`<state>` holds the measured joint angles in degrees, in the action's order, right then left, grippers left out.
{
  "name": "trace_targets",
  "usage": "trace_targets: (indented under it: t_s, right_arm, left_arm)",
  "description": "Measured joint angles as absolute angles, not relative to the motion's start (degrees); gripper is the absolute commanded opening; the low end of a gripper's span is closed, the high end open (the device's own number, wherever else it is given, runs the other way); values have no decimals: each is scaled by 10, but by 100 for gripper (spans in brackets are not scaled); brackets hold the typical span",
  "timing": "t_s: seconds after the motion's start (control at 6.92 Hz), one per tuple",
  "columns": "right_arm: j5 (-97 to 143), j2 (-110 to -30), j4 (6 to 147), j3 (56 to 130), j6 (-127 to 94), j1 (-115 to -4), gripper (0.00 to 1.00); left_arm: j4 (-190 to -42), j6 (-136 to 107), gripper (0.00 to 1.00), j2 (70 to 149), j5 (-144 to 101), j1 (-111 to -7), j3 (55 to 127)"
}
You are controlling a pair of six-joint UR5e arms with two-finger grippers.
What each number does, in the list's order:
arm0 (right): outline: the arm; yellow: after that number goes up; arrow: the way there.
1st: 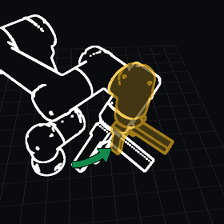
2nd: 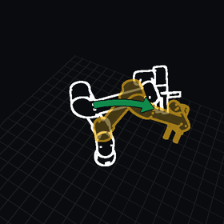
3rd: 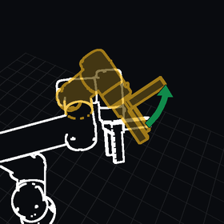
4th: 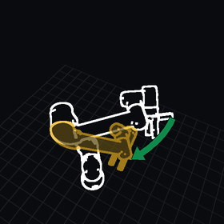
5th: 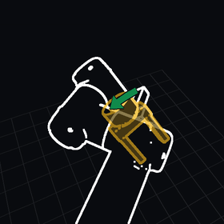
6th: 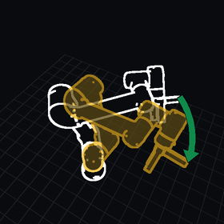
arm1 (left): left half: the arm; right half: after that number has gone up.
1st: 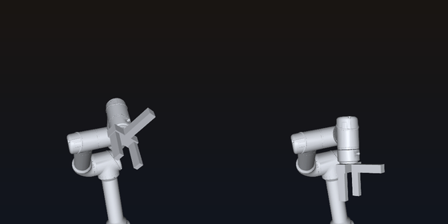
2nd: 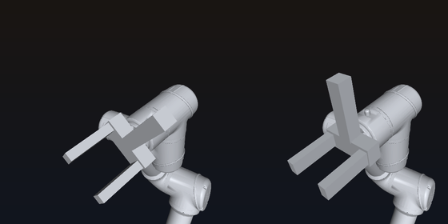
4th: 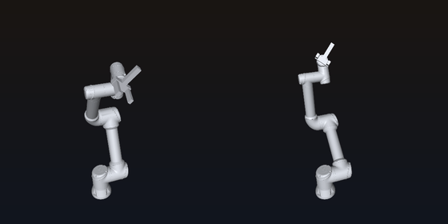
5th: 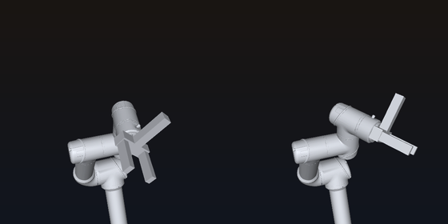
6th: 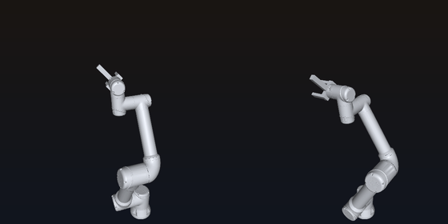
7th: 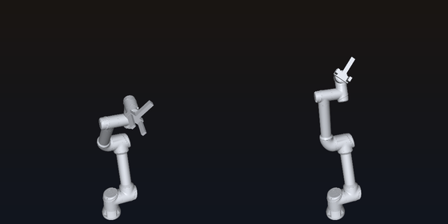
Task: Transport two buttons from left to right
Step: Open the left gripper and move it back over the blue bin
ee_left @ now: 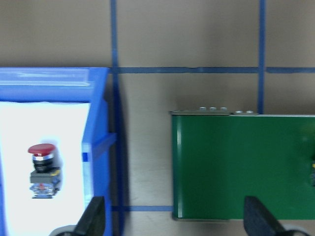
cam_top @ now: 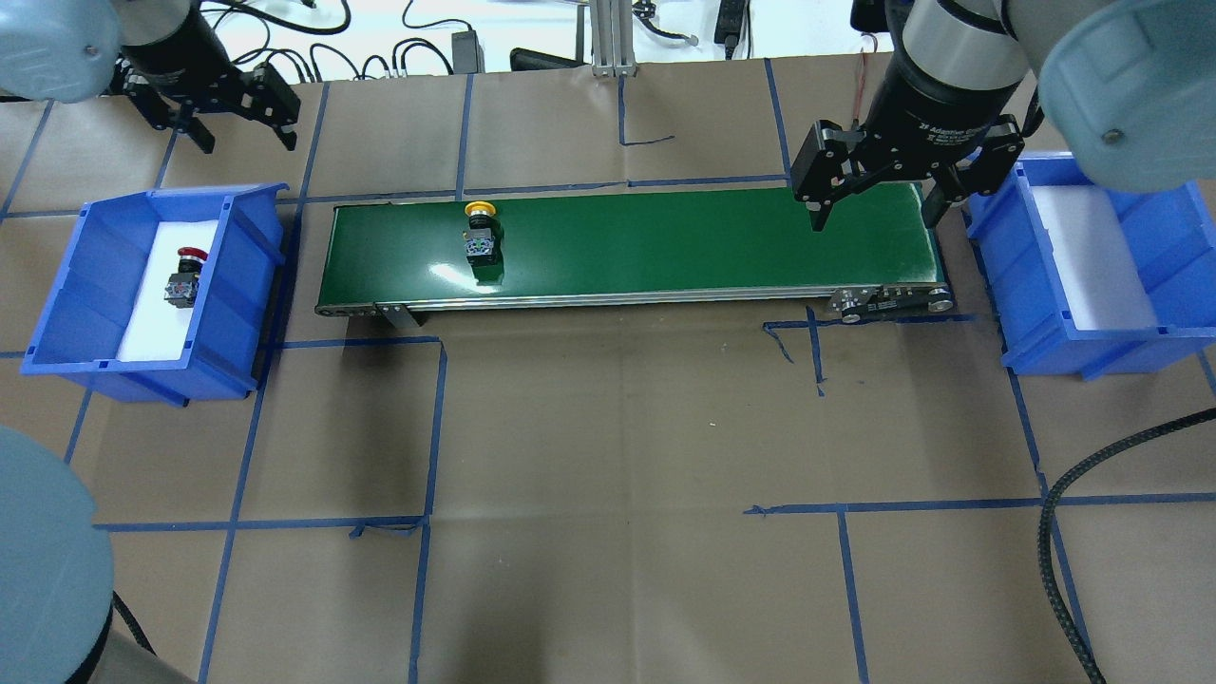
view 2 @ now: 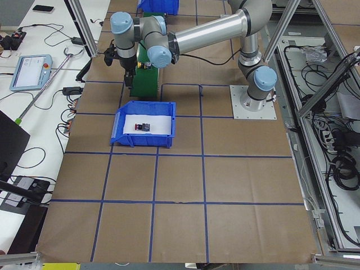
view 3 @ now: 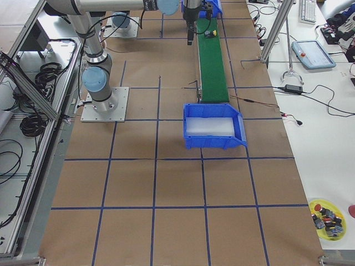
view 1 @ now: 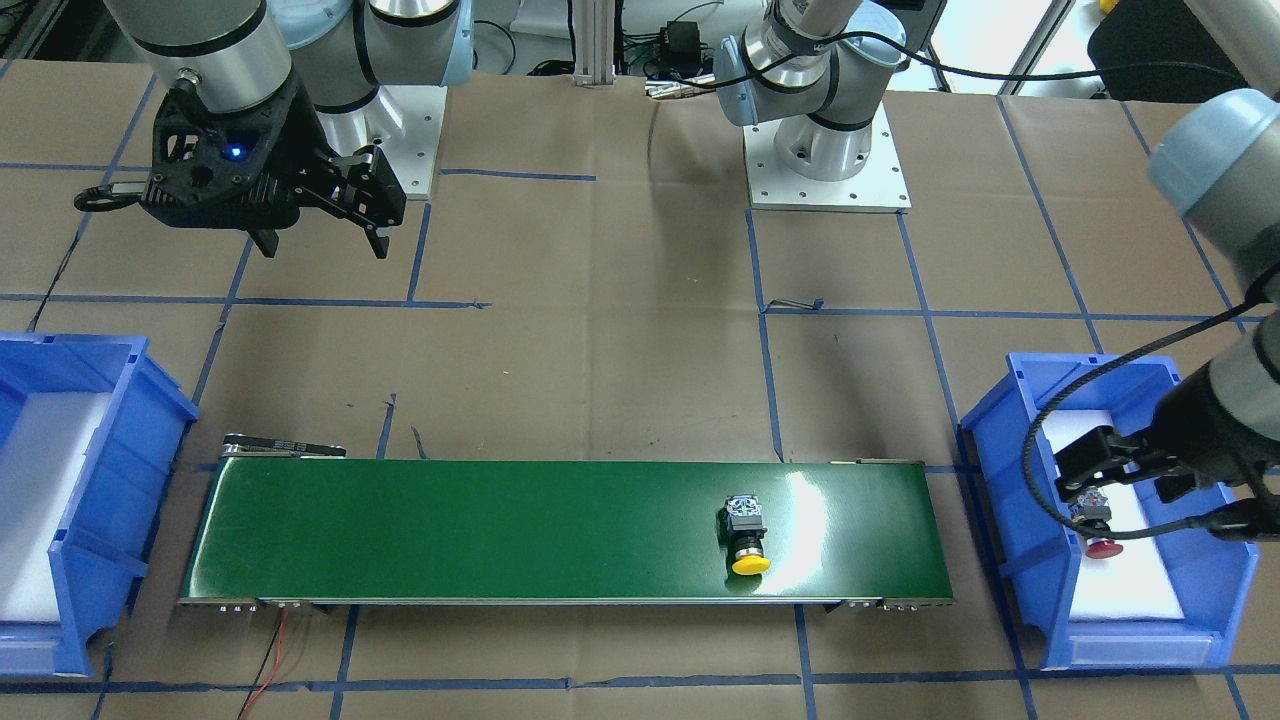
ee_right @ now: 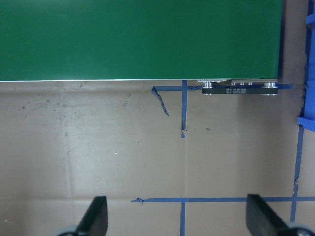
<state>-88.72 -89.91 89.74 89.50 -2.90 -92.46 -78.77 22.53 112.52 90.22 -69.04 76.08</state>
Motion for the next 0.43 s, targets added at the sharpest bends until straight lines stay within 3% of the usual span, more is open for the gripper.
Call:
trace_targets:
  t_s: [0.43]
  right_arm:
    - [-888,-899,897,895,-29,-924,100]
  left_arm:
    - [-773,324,99,1129,900,-619,779]
